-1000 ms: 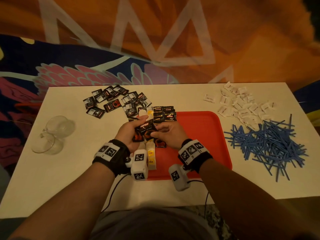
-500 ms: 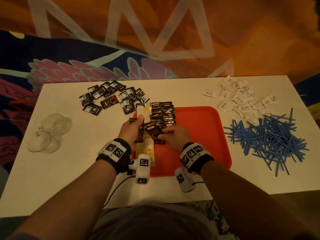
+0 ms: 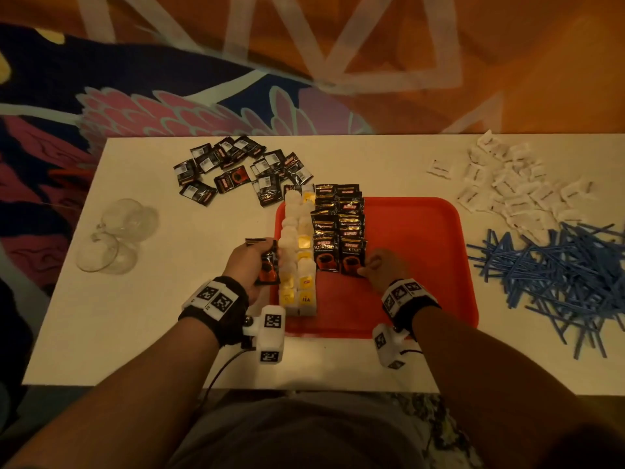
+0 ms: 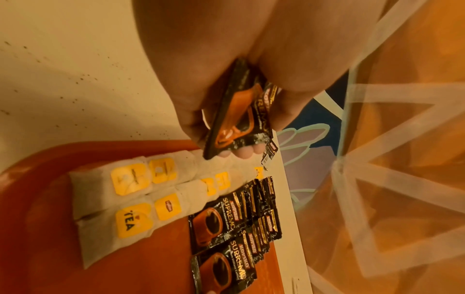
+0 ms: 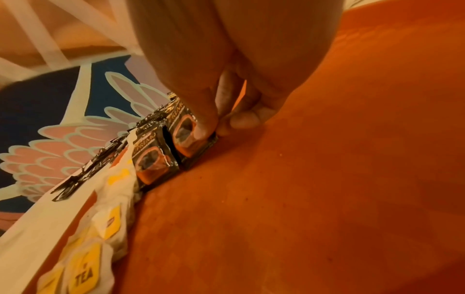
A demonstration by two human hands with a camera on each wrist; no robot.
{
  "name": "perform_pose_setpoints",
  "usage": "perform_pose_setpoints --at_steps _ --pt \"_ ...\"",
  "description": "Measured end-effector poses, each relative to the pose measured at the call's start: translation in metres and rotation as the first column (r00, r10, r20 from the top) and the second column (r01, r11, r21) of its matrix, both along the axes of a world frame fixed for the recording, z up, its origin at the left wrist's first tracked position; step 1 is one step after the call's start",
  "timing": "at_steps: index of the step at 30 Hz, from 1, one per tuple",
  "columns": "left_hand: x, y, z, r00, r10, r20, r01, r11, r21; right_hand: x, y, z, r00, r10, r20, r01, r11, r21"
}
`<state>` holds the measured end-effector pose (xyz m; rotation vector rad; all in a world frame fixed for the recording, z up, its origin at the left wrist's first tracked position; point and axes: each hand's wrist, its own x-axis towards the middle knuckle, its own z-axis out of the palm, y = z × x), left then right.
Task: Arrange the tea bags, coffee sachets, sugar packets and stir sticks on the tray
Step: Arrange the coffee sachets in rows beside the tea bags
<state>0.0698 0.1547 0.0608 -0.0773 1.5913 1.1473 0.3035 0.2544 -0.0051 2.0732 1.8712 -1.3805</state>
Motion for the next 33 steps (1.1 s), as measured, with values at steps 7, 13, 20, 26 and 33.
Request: perform_pose_setpoints --at_steps 7,13,20,26,33 --pt "-0.007 -0.008 -0.006 0.999 -0.013 -0.031 0.012 1.000 -0.023 -0.009 0.005 -0.002 1.000 -0.014 -0.026 0.014 1.000 -0.021" --pt "-0.007 -0.011 -0.011 0.993 -0.034 -0.115 0.029 0.998 -0.047 -0.010 0.004 -0.002 0.999 -0.033 -0.013 0.033 0.999 0.002" --pt "-0.005 -0.009 -0.008 0.975 -0.080 -0.208 0.074 0.997 -0.036 -0.004 0.001 -0.001 0.995 -0.091 -0.046 0.092 0.996 0.020" --pt "0.005 -0.002 0.000 0.951 -0.121 -0.284 0.145 0.987 0.065 -0.007 -0.007 0.017 0.991 -0.066 -0.119 0.075 0.994 0.074" --pt "0.036 0.022 0.016 0.946 -0.144 -0.291 0.206 0.959 0.194 -0.043 -0.030 0.061 0.846 0.109 -0.522 -0.128 0.992 0.000"
